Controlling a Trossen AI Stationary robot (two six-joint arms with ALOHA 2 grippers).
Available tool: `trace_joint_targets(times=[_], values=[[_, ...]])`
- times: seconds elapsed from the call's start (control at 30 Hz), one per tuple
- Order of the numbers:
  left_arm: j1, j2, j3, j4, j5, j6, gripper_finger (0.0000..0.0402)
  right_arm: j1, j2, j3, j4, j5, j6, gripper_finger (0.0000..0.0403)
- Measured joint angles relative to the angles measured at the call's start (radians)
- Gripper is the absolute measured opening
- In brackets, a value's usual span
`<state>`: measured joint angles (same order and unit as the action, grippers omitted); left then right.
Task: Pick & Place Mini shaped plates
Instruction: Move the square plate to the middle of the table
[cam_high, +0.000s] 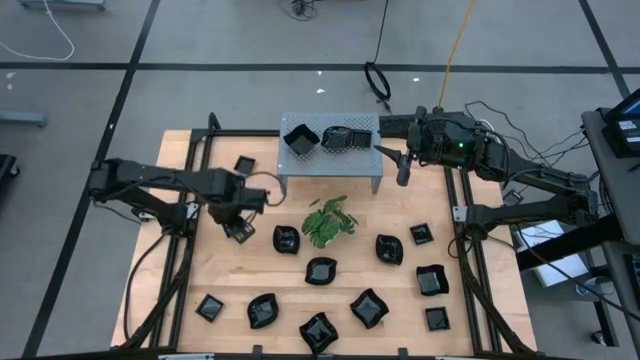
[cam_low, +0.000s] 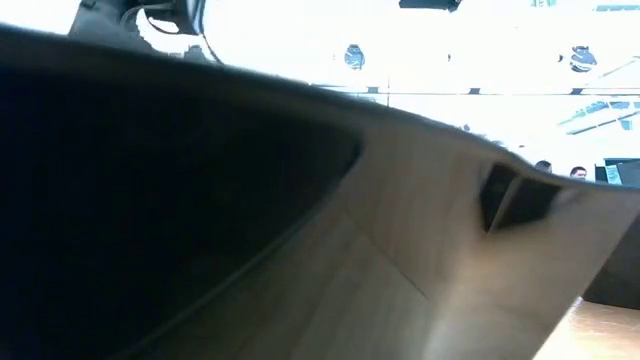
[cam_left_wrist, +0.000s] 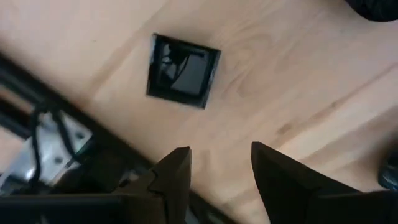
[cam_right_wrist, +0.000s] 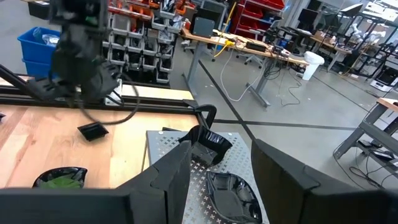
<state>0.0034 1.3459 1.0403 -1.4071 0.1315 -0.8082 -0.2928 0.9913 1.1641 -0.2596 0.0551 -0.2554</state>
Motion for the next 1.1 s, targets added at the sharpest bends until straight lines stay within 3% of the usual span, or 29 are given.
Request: trace_joint_targets(times=[0.2,0.4,0.63,1.1], values=[[-0.063,0.001,-0.165,0.196,-0.005,-0.066,0.0173,0.000,0.000,0.000,0.000,0.000,0.000,0.0155],[-0.090,0.001,-0.288,0.349,-0.077,-0.090,0.0172,0.000,0.000,0.000,0.000,0.000,-0.019,0.0155],[-0.106,0.001,-0.336,0.366,-0.162,-0.084,0.0173,0.000,0.000,0.000,0.000,0.000,-0.026,0.0155],[-0.112,0.009,-0.406,0.549,-0.189,-0.075,0.0172,0.000,0.000,0.000,-0.001,0.000,-0.021,0.0155]])
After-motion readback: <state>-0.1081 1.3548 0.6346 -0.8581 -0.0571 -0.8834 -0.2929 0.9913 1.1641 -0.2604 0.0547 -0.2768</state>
